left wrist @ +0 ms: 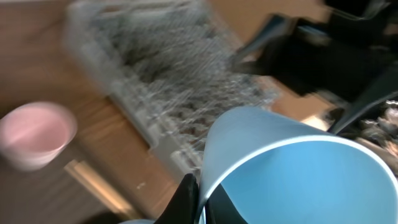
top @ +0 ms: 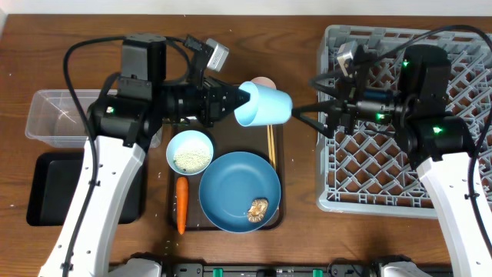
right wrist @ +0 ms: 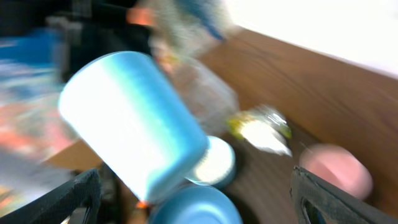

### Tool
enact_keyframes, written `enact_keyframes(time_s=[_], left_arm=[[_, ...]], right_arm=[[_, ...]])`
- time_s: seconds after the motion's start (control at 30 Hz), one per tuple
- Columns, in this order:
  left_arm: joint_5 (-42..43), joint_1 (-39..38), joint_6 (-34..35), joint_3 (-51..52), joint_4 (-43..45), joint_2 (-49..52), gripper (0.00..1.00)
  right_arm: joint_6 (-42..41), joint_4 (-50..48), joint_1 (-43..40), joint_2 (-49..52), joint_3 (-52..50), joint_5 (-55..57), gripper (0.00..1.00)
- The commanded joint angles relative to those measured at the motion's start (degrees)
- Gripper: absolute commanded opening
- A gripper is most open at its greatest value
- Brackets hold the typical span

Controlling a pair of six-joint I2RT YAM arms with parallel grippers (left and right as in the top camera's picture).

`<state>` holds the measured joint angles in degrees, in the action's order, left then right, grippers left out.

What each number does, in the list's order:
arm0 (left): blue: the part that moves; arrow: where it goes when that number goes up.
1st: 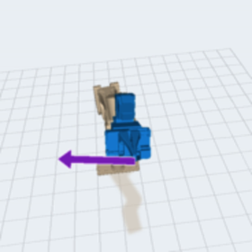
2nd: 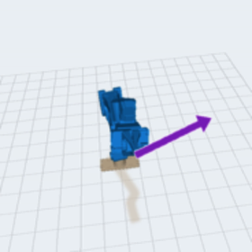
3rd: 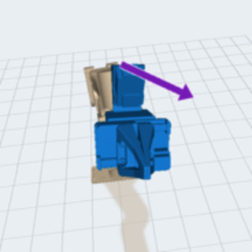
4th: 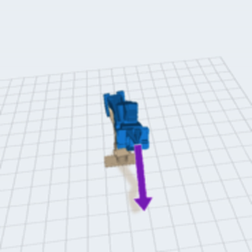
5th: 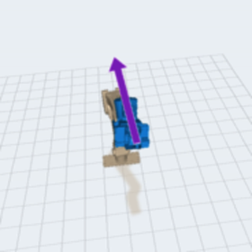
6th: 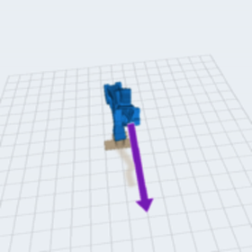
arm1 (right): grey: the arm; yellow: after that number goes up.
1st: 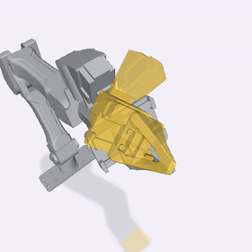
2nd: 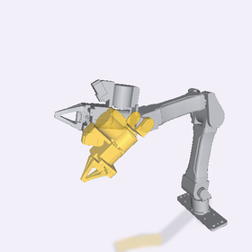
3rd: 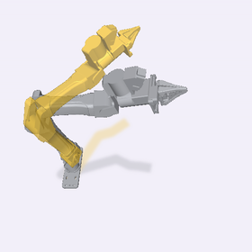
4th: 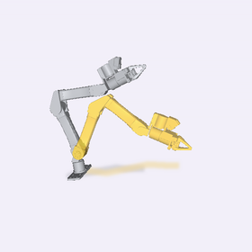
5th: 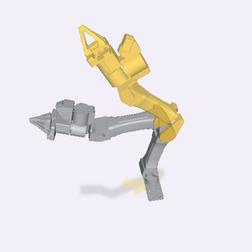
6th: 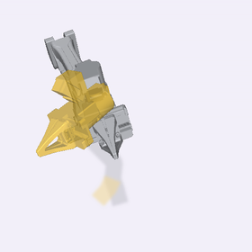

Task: Sort waste into correct bins and load items into the dishwasher rack
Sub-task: 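Grasp the light-blue cup with the right gripper and open the left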

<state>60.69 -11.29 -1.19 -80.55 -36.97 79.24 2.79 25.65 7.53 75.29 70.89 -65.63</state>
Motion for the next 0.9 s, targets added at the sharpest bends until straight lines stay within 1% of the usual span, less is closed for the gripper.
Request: enact_keyframes(time_s=[0.0,0.1,0.13,0.23,0.3,0.4,0.47,0.53,0.57,0.6,0.63,0.7,0.73,0.77,0.8,0.83,0.87], left_arm=[[13.94,0.13,-1.29,-1.03,2.51,-1.68,0.06],[16.98,0.11,0.68,-1.03,5.46,-1.90,0.06],[16.94,0.07,1.70,-1.03,6.19,-1.90,0.06],[16.94,0.07,1.92,-1.03,6.51,-1.90,0.06],[16.92,0.07,1.92,-1.03,6.49,-1.88,0.06],[16.92,0.07,1.92,-1.03,6.47,-1.88,0.06],[16.92,0.07,1.92,-1.03,6.49,-1.88,0.06],[16.90,0.07,1.92,-1.03,6.49,-1.88,0.06],[16.87,0.07,1.92,-1.03,6.49,-1.88,0.06],[16.87,0.07,1.92,-1.03,6.49,-1.88,0.06],[16.87,0.07,1.90,-1.03,6.49,-1.88,0.06],[16.72,0.09,1.92,-1.03,6.49,-1.88,0.07],[16.65,0.09,1.92,-1.03,6.49,-1.88,0.11],[16.65,0.09,1.92,-1.03,6.49,-1.88,0.24],[16.33,0.09,1.92,-1.03,6.49,-1.88,0.43],[15.41,0.09,1.92,-1.03,6.45,-1.88,0.52],[13.88,0.09,1.92,-1.03,6.32,-1.90,0.54]], right_arm=[[2.21,-3.08,-0.61,-0.07,1.01,-18.91,0.90],[2.16,-5.92,0.13,-0.07,1.01,-20.81,0.88],[2.12,-6.54,0.48,-0.07,1.01,-20.81,0.88],[2.01,-8.02,2.45,-0.07,1.01,-20.79,0.86],[2.01,-8.63,4.07,-0.04,1.01,-19.58,0.80],[2.01,-9.29,5.75,-0.04,1.01,-16.65,0.77],[2.01,-9.90,6.56,-0.04,1.01,-16.44,0.73],[2.01,-10.10,7.10,-0.04,1.01,-16.44,0.68],[1.99,-10.08,7.15,-0.04,1.01,-16.44,0.61],[1.99,-10.05,7.15,-0.04,1.01,-16.44,0.52],[1.97,-10.01,7.13,-0.04,1.01,-16.46,0.45],[1.27,-10.03,7.10,-0.04,1.01,-16.44,0.42],[1.05,-10.05,7.13,-0.07,1.01,-16.20,0.39],[0.85,-10.03,7.10,-0.07,1.01,-15.72,0.38],[0.31,-10.03,7.10,-0.07,1.01,-14.93,0.38],[-0.63,-10.05,6.99,-0.09,1.01,-13.77,0.37],[-1.18,-10.01,6.80,-0.31,1.01,-12.72,0.36]])
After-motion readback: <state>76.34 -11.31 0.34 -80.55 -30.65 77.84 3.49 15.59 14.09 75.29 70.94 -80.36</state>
